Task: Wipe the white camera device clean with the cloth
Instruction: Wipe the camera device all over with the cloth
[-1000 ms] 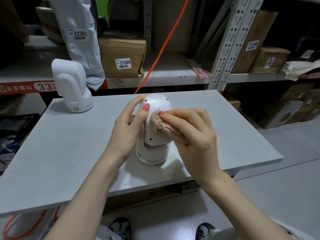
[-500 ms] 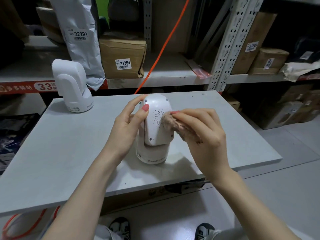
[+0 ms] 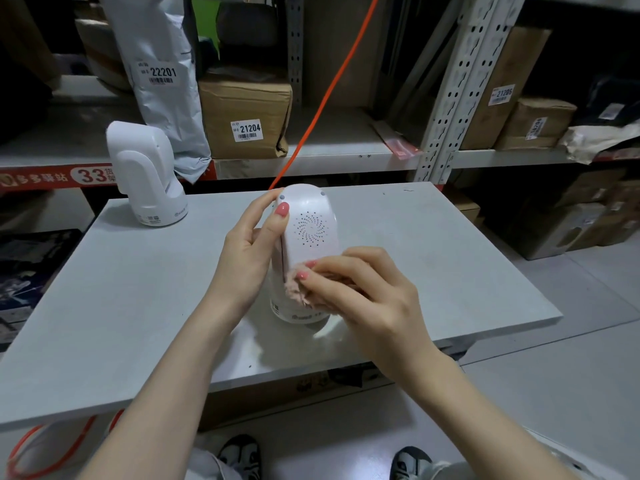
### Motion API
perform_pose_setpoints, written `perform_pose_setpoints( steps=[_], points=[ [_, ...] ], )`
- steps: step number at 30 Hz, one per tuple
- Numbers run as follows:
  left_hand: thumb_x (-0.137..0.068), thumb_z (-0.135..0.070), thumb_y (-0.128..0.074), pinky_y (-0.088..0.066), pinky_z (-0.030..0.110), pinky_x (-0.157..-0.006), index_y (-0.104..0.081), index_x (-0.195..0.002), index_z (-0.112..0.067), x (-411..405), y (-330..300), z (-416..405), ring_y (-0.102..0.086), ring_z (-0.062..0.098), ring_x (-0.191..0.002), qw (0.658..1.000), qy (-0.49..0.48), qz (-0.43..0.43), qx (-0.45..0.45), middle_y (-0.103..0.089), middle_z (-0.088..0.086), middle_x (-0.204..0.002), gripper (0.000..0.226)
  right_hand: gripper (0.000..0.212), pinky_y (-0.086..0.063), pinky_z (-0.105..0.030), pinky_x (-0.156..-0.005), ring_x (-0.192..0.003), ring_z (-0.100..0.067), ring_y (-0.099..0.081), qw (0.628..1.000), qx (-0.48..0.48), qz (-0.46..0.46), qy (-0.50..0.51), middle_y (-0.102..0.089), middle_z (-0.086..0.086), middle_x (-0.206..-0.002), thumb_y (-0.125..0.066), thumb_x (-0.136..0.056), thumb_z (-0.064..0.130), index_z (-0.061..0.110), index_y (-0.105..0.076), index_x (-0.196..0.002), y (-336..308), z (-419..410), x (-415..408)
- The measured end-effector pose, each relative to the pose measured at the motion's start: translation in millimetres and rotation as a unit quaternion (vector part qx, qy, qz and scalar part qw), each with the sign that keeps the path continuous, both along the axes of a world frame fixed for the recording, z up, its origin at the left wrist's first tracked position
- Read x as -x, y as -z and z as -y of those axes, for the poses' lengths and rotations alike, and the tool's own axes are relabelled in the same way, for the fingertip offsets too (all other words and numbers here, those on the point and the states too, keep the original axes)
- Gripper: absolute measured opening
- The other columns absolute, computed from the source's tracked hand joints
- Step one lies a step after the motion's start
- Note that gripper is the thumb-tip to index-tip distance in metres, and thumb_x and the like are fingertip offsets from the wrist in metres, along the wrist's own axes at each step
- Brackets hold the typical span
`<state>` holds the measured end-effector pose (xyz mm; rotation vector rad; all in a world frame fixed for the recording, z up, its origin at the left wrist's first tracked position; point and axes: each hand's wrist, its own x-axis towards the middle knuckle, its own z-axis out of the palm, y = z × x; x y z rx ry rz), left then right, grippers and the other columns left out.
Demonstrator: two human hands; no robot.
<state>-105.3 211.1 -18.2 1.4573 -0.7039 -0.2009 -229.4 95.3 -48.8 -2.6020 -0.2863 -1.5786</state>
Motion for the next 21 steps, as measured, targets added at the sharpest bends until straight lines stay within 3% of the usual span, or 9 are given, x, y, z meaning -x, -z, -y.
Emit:
perform_pose_setpoints(
  steps=[3, 6, 9, 12, 13, 16, 21],
  points=[
    [-0.095, -0.039, -0.052, -0.050, 0.026, -0.085, -0.058, -0.124, -0.031, -4, 1, -3, -0.063, -0.007, -0.089, 1.000, -0.015, -0.011, -0.017, -0.069, -0.029, -0.092, 0.031, 0.016, -0.054, -0.032, -0.069, -0.086, -0.026, -0.062, 1.000, -0.008, -0.001, 0.005, -0.073, -0.003, -0.102, -0.068, -0.092, 0.013, 0.013, -0.075, -0.107, 6, 14, 4],
    [-0.082, -0.055, -0.052, -0.046, 0.037, -0.096, -0.059, -0.123, -0.035, -8, 1, -6, -0.062, 0.003, -0.102, 0.999, -0.021, -0.032, -0.022, -0.069, -0.023, -0.105, 0.046, 0.019, -0.052, -0.024, -0.076, -0.090, -0.023, -0.059, 0.996, -0.079, -0.009, 0.030, -0.071, -0.002, -0.102, -0.060, -0.097, 0.020, 0.010, -0.075, -0.104, 6, 26, 7],
    [-0.097, -0.046, -0.042, -0.046, 0.023, -0.097, -0.060, -0.125, -0.031, -4, 0, -6, -0.059, 0.002, -0.112, 0.999, -0.012, -0.044, -0.024, -0.065, -0.010, -0.123, 0.036, 0.022, -0.047, -0.017, -0.081, -0.098, -0.019, -0.059, 0.973, -0.215, -0.069, 0.040, -0.068, 0.003, -0.104, -0.062, -0.091, 0.021, 0.014, -0.071, -0.109, 3, 33, 11],
    [-0.100, -0.045, -0.037, -0.046, 0.013, -0.089, -0.060, -0.121, -0.036, 3, 0, -6, -0.059, -0.005, -0.108, 0.998, 0.014, -0.049, -0.038, -0.066, -0.014, -0.121, 0.033, 0.022, -0.047, -0.012, -0.080, -0.100, -0.005, -0.064, 0.875, -0.467, -0.124, -0.028, -0.068, 0.013, -0.105, -0.067, -0.089, 0.011, 0.020, -0.069, -0.109, -9, 25, 10],
    [-0.095, -0.050, -0.040, -0.047, 0.012, -0.088, -0.060, -0.121, -0.039, 4, 0, -7, -0.059, -0.006, -0.107, 0.997, 0.033, -0.045, -0.046, -0.066, -0.018, -0.119, 0.035, 0.024, -0.046, -0.010, -0.080, -0.098, 0.000, -0.064, 0.851, -0.509, -0.125, -0.047, -0.069, 0.014, -0.103, -0.067, -0.089, 0.007, 0.022, -0.068, -0.108, -14, 22, 9],
    [-0.078, -0.063, -0.050, -0.044, 0.002, -0.075, -0.054, -0.131, -0.041, 5, 1, -12, -0.057, -0.016, -0.102, 0.993, 0.092, -0.029, -0.073, -0.064, -0.028, -0.114, 0.058, 0.026, -0.046, -0.007, -0.077, -0.093, 0.007, -0.063, 0.807, -0.571, -0.117, -0.089, -0.069, 0.014, -0.100, -0.064, -0.090, 0.004, 0.026, -0.066, -0.104, -22, 14, 4],
    [-0.047, -0.090, -0.058, -0.043, 0.002, -0.076, -0.043, -0.135, -0.052, -1, 1, -25, -0.050, -0.020, -0.110, 0.987, 0.128, 0.001, -0.097, -0.054, -0.043, -0.120, 0.097, 0.020, -0.052, -0.015, -0.079, -0.096, -0.002, -0.067, 0.758, -0.623, -0.149, -0.123, -0.070, 0.007, -0.104, -0.062, -0.093, 0.015, 0.024, -0.062, -0.111, -23, 9, 2]
  ],
)
